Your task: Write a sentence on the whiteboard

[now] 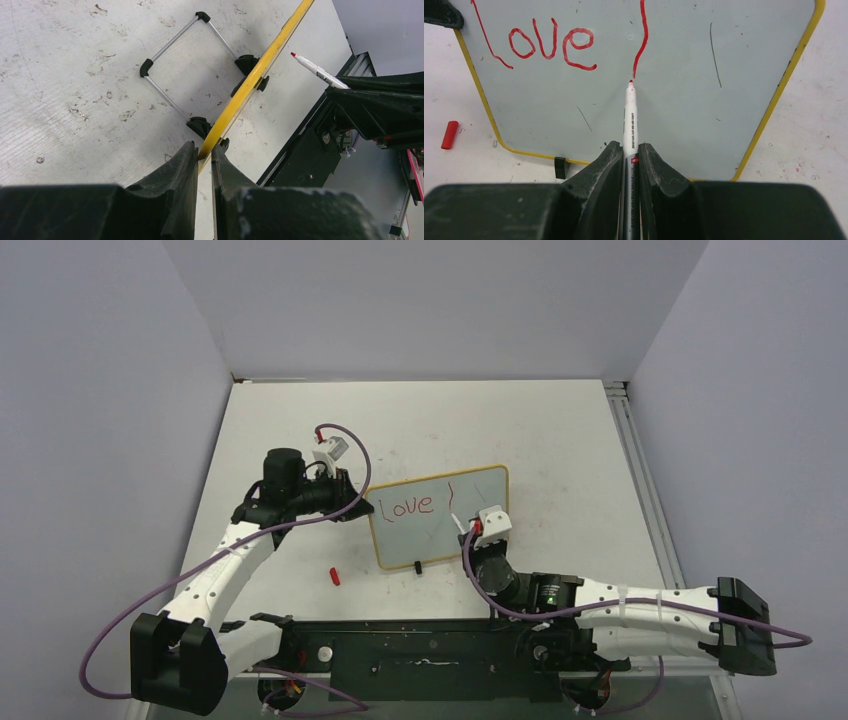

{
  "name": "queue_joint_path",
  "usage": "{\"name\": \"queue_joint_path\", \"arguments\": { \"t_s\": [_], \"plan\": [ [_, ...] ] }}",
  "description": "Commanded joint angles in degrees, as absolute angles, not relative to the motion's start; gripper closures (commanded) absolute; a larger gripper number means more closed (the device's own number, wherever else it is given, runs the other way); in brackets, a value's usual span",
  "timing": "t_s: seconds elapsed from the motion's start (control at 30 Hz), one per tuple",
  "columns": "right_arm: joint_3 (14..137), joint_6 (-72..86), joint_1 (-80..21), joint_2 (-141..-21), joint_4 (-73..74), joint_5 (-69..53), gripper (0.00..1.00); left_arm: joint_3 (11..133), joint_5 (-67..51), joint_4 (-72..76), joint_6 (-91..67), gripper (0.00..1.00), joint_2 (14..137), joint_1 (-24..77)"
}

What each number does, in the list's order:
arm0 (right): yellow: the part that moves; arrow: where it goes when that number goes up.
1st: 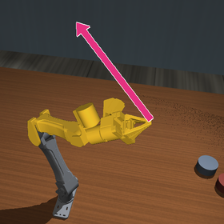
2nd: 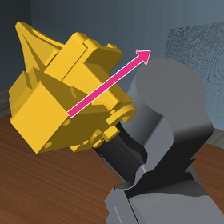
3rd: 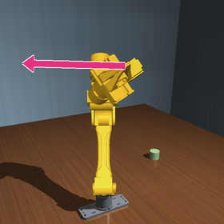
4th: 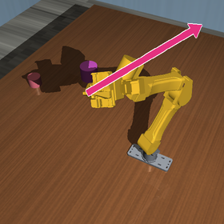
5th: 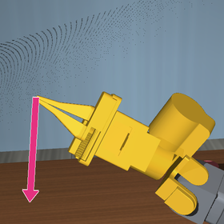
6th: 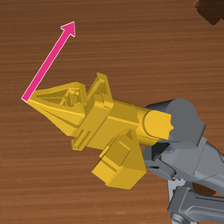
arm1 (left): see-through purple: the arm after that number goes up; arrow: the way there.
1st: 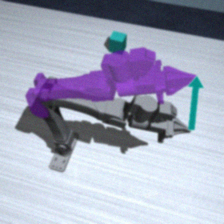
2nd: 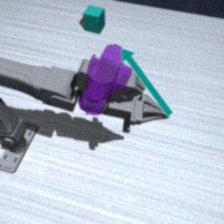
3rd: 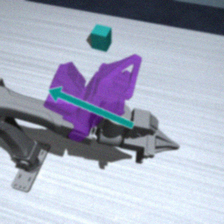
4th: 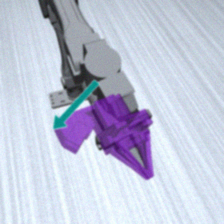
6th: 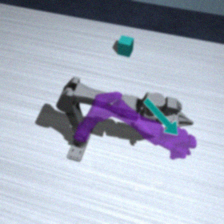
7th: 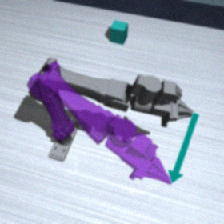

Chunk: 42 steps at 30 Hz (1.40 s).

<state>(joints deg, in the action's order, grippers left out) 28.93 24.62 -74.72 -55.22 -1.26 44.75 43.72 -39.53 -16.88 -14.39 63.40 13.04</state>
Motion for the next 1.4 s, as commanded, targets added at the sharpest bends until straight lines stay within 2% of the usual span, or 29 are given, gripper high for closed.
{"name": "queue_joint_path", "arguments": {
  "t_s": [0.0, 0.73, 1.37],
  "plan": [
    [31.82, 21.97, -74.79, -53.76, -3.7, 47.89, 0.95, 44.89, -39.66, -16.52, -14.33, 0.9, 62.18, 13.08],
    [32.12, 16.59, -68.65, -57.37, -11.94, 42.12, 0.95, 45.0, -39.72, -16.44, -14.33, 0.89, 62.48, 13.09],
    [30.91, 21.53, -68.38, -55.42, -6.0, 46.97, 0.95, 45.0, -39.8, -16.31, -14.41, 0.9, 62.4, 13.08]
  ]
}}
